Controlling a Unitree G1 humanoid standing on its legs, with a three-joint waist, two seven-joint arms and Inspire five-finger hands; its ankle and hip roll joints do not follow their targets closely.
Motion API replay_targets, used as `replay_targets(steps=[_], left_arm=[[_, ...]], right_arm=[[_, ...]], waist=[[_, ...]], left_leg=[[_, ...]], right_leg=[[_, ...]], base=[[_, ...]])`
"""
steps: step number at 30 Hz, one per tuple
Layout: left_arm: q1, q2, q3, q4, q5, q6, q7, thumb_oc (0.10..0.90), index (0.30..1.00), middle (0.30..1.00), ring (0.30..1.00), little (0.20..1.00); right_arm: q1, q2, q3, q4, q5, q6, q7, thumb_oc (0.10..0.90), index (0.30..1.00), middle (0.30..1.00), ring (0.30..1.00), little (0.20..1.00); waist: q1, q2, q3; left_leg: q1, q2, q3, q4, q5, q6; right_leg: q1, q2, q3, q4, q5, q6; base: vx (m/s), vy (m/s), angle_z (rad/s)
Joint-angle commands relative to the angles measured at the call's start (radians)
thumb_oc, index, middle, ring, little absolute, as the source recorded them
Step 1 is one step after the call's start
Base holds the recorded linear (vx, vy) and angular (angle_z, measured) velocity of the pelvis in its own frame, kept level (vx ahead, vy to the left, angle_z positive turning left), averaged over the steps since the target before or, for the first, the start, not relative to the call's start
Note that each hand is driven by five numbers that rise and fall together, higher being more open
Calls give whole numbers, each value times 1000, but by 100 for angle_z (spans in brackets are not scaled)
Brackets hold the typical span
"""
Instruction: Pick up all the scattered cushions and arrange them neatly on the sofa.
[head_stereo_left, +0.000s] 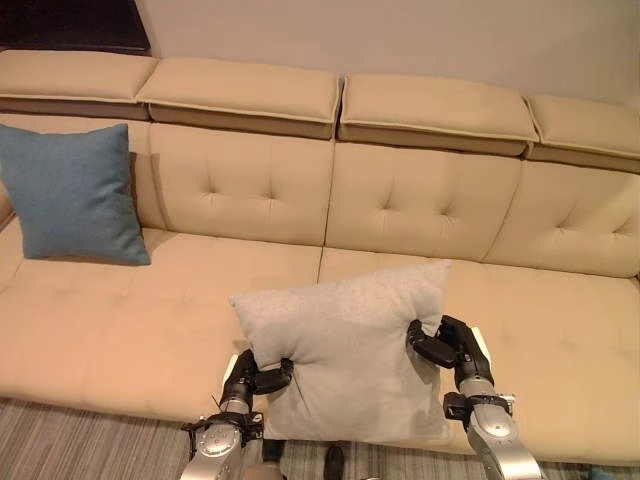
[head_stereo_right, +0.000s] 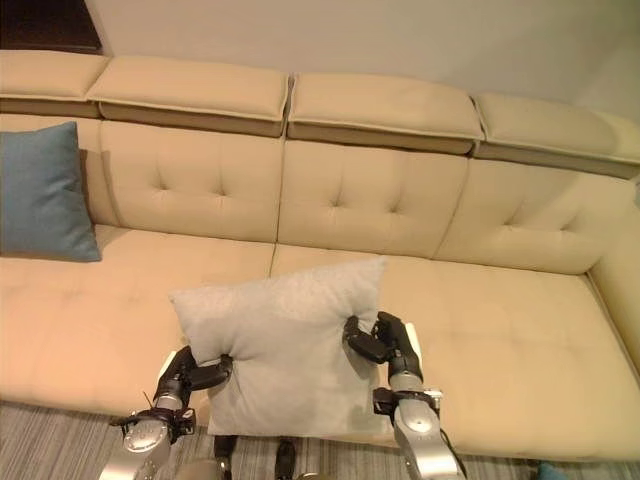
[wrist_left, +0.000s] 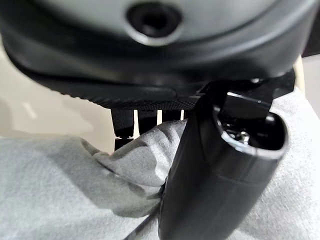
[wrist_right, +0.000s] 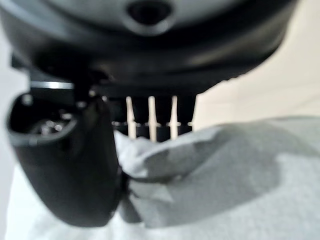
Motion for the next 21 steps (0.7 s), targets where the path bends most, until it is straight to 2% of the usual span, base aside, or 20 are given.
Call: replay_targets(steps=[1, 5, 7, 11, 13, 15, 18, 21], left_arm=[[-67, 16, 2, -149, 21, -106, -28, 400, 300, 300, 300, 300], [-59, 28, 21, -170, 16, -108, -20, 400, 300, 300, 300, 300], [-62, 35, 31, -174, 16, -110, -14, 400, 300, 300, 300, 300], [-70, 36, 38, -169, 18, -114, -11, 400, 300, 300, 300, 300], [-83, 32, 33, -168, 17, -122, -2, 400, 300, 300, 300, 300], [-84, 31, 33, -176, 21, -123, -4, 400, 300, 300, 300, 300], [-91, 20, 25, -170, 19, -128, -5, 400, 300, 300, 300, 300], [-74, 15, 23, -174, 17, -122, -15, 400, 300, 300, 300, 300]], right_arm=[[-80, 25, 9, -119, 5, -108, 19, 400, 300, 300, 300, 300], [-93, 39, 18, -121, -8, -105, 24, 400, 300, 300, 300, 300], [-109, 53, 26, -125, -8, -109, 26, 400, 300, 300, 300, 300], [-115, 66, 34, -129, -11, -114, 29, 400, 300, 300, 300, 300], [-118, 61, 42, -129, -18, -114, 27, 400, 300, 300, 300, 300], [-119, 59, 40, -131, -23, -117, 24, 400, 300, 300, 300, 300], [-109, 55, 25, -125, -22, -115, 18, 400, 300, 300, 300, 300], [-82, 44, 8, -125, -5, -110, 21, 400, 300, 300, 300, 300]], waist=[[35, -17, -111], [49, -11, -113], [53, -1, -100], [47, 2, -89], [35, -4, -82], [34, -8, -81], [29, -11, -91], [25, -10, -120]], left_leg=[[-1, -27, 19, 94, -148, -14], [22, -35, 43, 91, -168, 12], [35, -38, 53, 87, -176, 33], [54, -42, 54, 85, -187, 45], [63, -57, 45, 89, -194, 44], [59, -58, 42, 102, -196, 41], [67, -60, 28, 101, -202, 35], [100, -59, 27, 79, -208, 25]], right_leg=[[22, -135, -16, 111, -86, 132], [-8, -160, 5, 182, -82, 153], [-58, -176, 8, 281, -79, 170], [-113, -172, 17, 358, -71, 175], [-117, -152, 14, 287, -69, 160], [-108, -157, 7, 267, -63, 161], [-89, -137, 27, 226, -57, 151], [-29, -133, 0, 156, -61, 139]], base=[[117, 194, -25], [20, 120, -20], [-30, 131, -27], [-6, 37, -16], [2, -9, -3], [2, -43, -5], [73, -90, 4], [141, -75, 14]])
